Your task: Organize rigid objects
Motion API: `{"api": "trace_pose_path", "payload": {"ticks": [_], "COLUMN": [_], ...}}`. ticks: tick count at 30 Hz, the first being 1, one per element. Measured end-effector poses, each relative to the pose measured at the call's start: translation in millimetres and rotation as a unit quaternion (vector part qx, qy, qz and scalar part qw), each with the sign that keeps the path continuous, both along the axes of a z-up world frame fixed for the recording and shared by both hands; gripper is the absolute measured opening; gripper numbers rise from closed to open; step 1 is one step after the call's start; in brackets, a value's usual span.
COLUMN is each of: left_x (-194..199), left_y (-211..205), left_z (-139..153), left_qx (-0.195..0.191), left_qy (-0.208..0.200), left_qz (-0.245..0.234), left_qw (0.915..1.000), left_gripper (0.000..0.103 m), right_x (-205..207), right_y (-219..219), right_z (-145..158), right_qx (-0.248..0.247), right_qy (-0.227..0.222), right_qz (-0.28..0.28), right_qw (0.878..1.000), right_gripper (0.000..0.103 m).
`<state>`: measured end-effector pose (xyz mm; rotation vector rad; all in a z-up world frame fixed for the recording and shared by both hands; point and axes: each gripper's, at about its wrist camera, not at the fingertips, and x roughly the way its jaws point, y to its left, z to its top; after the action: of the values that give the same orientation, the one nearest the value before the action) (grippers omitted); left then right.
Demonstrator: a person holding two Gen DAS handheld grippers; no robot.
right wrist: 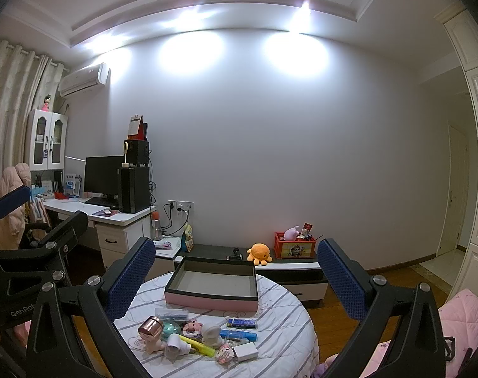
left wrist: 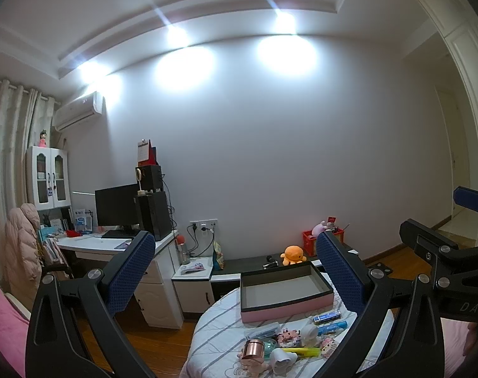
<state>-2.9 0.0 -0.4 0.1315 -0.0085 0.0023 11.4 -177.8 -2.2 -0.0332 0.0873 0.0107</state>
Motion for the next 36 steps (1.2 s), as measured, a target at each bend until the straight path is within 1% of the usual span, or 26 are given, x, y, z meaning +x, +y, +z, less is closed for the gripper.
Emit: {"api": "trace_pose_path", "payload": {"ticks": [12, 14, 15, 17, 19, 23, 28, 30, 31, 32, 34, 36], "left_x": [4, 7, 9, 14, 21, 44, 86, 104, 110, 116, 130, 142], "left_y": [1, 2, 4, 8, 9, 14, 32, 40, 42, 43, 44, 42], "left_z": [-4, -7, -10, -17, -27, -56, -107, -130, -139, -148, -168, -188], "left_qx": [0.001, -0.004, -0.013, -0.026, -0.024, -0.018, -0.049, -0.064, -0.067, -0.068, -0.063, -0.054], "left_qy": [0.001, -0.002, -0.005, -0.007, -0.001, 0.023, 0.081, 0.111, 0.122, 0.135, 0.163, 0.192], "left_qz": [-0.002, -0.006, -0.016, -0.021, -0.023, -0.020, -0.009, 0.001, 0.002, 0.002, 0.004, 0.004], "left_qw": [1.0000, 1.0000, 0.9998, 0.9994, 0.9994, 0.9994, 0.9955, 0.9918, 0.9902, 0.9885, 0.9845, 0.9800], "left_gripper": [0.103, 0.103, 0.103, 0.103, 0.103, 0.103, 0.103, 0.103, 0.103, 0.103, 0.103, 0.103], "right_x": [6, 7, 9, 16, 26, 45, 78, 91, 100, 103, 116, 124], "right_y": [-3, -2, -2, -1, -2, -5, -16, -21, -24, -25, -30, -35], "right_z": [-3, -6, -8, -15, -29, -55, -102, -121, -134, -140, -160, -175], "right_qx": [-0.002, -0.002, -0.003, -0.008, -0.006, -0.002, 0.010, 0.013, 0.019, 0.021, 0.032, 0.036], "right_qy": [0.008, 0.009, 0.011, 0.019, 0.029, 0.046, 0.079, 0.096, 0.109, 0.117, 0.140, 0.154], "right_qz": [-0.001, -0.001, -0.003, -0.007, -0.002, -0.005, -0.011, -0.015, -0.013, -0.012, -0.011, -0.010], "right_qw": [1.000, 1.000, 1.000, 1.000, 1.000, 0.999, 0.997, 0.995, 0.994, 0.993, 0.990, 0.987], "right_gripper": [0.103, 0.103, 0.103, 0.103, 0.103, 0.103, 0.103, 0.103, 0.103, 0.103, 0.103, 0.103]}}
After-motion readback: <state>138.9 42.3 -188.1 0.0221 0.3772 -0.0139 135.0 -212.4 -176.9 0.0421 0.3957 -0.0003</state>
